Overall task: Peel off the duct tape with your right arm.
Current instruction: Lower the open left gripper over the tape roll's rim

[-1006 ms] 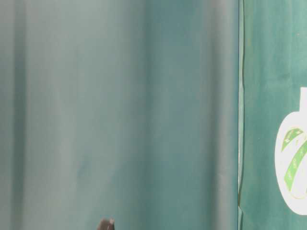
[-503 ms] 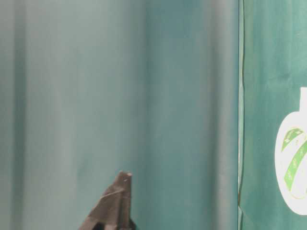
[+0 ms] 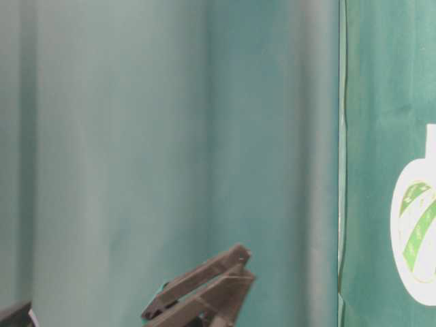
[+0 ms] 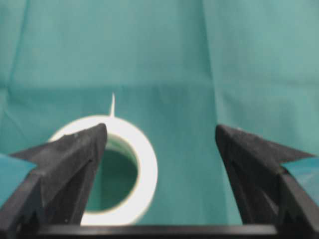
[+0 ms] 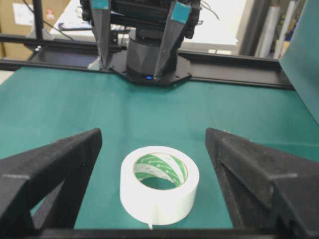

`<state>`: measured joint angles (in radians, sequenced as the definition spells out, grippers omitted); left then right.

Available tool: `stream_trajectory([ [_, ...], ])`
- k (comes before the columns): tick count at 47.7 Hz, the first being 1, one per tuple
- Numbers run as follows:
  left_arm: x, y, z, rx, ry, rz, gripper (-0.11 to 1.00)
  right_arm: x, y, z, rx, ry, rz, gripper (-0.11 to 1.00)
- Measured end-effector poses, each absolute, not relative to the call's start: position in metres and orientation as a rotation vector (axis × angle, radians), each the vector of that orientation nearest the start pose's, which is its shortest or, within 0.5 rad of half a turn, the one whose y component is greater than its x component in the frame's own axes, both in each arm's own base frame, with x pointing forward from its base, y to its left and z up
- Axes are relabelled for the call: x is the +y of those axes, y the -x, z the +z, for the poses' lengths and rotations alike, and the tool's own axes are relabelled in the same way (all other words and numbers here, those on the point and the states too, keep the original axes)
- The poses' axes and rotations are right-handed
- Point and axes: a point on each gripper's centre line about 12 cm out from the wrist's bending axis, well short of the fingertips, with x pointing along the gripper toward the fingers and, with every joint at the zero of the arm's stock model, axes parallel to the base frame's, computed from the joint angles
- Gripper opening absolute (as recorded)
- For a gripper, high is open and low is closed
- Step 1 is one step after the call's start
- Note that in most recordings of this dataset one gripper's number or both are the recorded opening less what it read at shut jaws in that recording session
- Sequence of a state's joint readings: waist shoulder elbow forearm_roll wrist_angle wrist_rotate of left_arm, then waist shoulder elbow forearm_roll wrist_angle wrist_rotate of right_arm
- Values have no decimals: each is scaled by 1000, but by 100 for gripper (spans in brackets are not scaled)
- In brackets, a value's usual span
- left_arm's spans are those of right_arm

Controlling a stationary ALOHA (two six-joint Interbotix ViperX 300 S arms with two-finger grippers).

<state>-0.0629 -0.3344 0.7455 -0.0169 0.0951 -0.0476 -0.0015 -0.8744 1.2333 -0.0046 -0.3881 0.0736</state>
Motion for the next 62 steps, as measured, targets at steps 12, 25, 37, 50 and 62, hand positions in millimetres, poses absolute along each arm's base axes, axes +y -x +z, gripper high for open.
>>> stream_trajectory([
  [12,-27,-349,240,675,30,-59,92,0,-207,263,-29,-69,0,79],
  [25,-29,-358,225,749,25,-59,92,0,-207,263,-28,-69,0,79],
  [37,-29,-363,207,798,22,-57,92,0,-207,263,-28,-71,-1,79],
  [50,-28,-367,183,857,21,-51,92,0,-207,263,-29,-69,1,79],
  [62,-24,-373,164,897,25,-39,93,0,-207,264,-31,-69,0,79],
])
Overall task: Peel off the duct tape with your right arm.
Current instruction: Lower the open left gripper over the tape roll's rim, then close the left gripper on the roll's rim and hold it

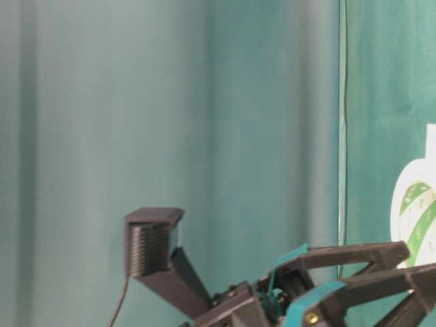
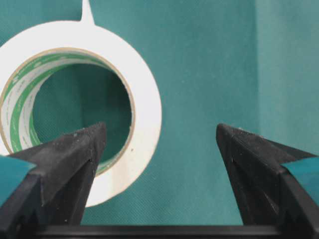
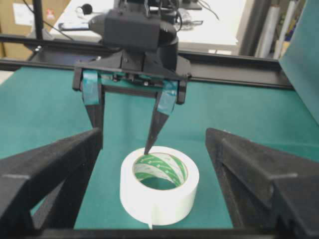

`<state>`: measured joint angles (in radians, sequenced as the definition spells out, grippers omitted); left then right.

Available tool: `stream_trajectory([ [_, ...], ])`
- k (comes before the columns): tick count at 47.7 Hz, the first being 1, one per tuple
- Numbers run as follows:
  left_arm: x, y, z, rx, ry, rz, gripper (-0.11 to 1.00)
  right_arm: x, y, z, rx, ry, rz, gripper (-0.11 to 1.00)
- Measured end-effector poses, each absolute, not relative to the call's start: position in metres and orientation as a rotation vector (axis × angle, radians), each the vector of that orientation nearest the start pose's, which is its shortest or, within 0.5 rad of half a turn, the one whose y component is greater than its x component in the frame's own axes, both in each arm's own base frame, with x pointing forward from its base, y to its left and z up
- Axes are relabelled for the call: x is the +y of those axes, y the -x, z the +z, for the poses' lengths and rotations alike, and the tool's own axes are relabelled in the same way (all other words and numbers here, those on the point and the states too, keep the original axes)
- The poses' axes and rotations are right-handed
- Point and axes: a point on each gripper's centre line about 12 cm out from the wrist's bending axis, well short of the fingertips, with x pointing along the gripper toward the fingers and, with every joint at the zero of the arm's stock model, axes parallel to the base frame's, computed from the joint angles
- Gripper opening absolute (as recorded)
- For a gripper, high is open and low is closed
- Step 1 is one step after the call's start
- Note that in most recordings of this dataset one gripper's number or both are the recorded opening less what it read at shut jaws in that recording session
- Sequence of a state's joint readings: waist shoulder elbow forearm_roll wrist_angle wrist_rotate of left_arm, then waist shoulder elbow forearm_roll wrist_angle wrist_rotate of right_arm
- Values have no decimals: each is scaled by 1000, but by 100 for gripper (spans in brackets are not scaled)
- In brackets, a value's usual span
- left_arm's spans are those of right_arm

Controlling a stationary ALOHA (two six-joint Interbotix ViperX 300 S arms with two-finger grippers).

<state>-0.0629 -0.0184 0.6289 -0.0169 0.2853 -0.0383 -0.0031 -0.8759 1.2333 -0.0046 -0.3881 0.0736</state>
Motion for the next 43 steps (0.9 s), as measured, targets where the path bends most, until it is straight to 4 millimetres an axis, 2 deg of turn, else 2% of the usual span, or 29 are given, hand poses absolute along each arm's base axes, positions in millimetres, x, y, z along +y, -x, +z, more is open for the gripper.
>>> stream_trajectory([
  [43,-20,-386,116,952,24,-25,93,0,-207,263,-28,-71,0,79],
])
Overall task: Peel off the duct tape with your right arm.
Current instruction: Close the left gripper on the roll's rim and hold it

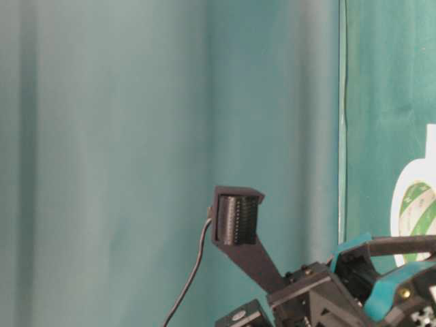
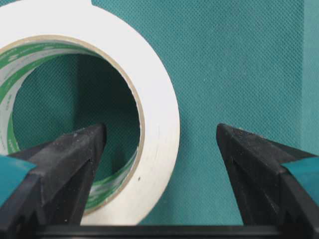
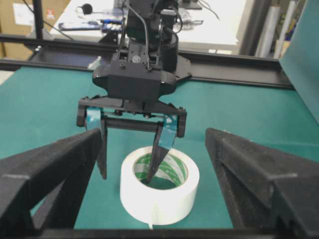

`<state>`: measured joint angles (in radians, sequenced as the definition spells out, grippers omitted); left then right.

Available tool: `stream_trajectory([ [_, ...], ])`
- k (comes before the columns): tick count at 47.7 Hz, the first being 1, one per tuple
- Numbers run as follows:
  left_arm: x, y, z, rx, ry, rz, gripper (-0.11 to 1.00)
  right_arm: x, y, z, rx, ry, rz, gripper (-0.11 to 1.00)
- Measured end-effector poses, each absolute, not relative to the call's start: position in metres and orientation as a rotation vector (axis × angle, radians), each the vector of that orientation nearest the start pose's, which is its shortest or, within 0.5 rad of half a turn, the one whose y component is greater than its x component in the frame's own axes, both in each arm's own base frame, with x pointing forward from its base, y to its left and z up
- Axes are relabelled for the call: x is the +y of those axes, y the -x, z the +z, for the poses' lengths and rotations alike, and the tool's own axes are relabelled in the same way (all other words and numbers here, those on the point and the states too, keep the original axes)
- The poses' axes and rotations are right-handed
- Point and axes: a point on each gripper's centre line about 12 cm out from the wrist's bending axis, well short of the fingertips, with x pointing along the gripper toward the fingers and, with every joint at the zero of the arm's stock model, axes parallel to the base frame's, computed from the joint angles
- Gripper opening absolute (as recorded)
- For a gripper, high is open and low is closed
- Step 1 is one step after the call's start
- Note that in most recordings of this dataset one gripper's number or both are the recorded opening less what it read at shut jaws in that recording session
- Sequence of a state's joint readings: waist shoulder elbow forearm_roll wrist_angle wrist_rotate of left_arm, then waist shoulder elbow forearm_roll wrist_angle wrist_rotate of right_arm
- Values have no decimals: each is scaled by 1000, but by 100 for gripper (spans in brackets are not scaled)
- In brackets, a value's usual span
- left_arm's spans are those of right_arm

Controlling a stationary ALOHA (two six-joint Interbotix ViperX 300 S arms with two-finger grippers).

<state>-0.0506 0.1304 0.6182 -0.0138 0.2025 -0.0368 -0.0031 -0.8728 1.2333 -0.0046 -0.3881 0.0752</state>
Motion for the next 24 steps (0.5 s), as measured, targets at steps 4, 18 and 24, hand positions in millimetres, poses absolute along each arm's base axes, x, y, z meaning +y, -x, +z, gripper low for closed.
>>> stream_trajectory([
  [4,-20,-388,116,944,25,-25,92,0,-207,263,-29,-71,0,79],
  [18,-19,-390,107,958,22,-24,92,0,-207,263,-28,-71,0,79],
  [24,-18,-391,105,961,24,-21,90,0,-207,263,-29,-71,0,79],
])
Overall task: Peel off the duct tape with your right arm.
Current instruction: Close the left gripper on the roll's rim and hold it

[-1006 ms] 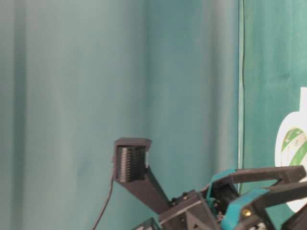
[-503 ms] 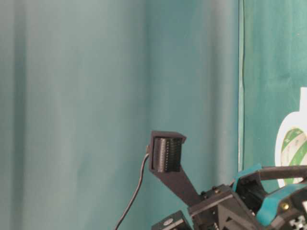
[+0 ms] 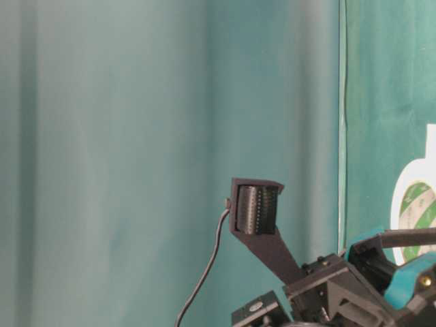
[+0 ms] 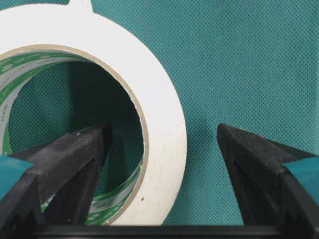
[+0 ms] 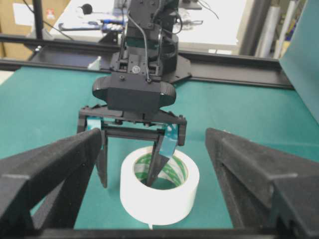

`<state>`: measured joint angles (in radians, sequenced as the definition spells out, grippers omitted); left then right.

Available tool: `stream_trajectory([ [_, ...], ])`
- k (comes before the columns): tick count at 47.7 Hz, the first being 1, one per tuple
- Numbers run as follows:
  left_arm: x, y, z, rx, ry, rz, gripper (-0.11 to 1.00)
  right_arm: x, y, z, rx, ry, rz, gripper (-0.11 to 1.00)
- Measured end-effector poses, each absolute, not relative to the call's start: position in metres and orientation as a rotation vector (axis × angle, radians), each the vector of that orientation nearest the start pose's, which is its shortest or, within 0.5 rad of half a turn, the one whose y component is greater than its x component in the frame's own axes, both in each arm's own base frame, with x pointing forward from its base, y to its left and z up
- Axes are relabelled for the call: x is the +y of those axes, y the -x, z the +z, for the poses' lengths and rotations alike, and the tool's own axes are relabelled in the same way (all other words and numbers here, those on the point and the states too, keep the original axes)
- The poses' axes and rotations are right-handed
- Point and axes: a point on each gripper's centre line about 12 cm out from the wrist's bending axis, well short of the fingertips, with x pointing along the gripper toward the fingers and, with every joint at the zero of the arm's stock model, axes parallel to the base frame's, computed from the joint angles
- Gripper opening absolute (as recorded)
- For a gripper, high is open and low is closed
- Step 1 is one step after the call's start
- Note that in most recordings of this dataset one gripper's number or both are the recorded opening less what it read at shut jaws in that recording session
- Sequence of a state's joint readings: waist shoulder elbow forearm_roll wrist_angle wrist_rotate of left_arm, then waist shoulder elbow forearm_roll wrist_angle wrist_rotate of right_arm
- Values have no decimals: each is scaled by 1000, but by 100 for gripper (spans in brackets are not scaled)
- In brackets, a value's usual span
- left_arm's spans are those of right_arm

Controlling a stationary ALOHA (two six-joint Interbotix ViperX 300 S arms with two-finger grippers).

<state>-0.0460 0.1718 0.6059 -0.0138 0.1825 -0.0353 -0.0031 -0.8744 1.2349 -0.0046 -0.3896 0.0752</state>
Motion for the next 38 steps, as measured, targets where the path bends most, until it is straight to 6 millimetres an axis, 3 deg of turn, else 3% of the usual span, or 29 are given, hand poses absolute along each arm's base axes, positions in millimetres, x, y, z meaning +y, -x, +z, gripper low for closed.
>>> stream_trajectory([
  [4,-17,-391,105,959,26,-18,82,0,-207,263,-29,-71,0,79],
  [11,-13,-391,105,962,26,-12,40,0,-207,262,-28,-71,1,79],
  [16,-15,-391,105,967,14,-20,22,0,-207,263,-29,-71,0,79],
  [38,-16,-391,109,978,-107,-86,22,0,-206,261,-35,-71,0,79],
])
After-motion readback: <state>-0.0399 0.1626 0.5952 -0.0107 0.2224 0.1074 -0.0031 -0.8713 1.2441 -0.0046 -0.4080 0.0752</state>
